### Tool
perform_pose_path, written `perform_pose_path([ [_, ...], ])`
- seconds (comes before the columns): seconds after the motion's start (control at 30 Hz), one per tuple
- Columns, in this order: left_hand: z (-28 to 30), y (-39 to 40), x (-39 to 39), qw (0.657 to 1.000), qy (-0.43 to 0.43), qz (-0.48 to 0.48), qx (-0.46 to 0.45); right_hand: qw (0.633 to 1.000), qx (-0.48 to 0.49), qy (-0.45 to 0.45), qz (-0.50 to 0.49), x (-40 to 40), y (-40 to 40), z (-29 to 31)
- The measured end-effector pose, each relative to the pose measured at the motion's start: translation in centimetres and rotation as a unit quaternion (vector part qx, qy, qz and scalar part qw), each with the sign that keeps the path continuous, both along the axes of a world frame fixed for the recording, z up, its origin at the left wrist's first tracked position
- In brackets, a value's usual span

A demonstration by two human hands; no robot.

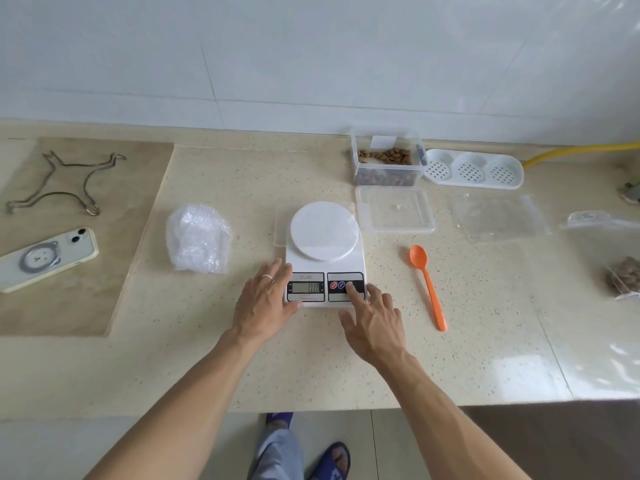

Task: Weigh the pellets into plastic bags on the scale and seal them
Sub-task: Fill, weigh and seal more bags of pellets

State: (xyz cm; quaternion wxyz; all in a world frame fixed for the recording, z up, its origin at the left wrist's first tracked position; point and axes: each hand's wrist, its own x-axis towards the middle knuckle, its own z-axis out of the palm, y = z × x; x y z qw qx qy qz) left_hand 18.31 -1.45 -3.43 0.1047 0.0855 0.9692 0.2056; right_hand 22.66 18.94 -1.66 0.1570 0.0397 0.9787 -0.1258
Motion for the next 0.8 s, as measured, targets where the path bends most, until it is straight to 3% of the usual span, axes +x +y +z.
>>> perform_pose_path([
  [0.63, 0.7, 0.5, 0.9, 0.999, 0.007, 0.004, -0.031, 0.999, -0.049, -0.016, -0.009, 0.0, 0.6, 0.5],
  [0.8, 2.7, 2.1, 0.9, 0.998, 0.045, -0.039, -0.034, 0.985, -0.136, 0.042, -0.100, 0.4, 2.3, 1.1],
])
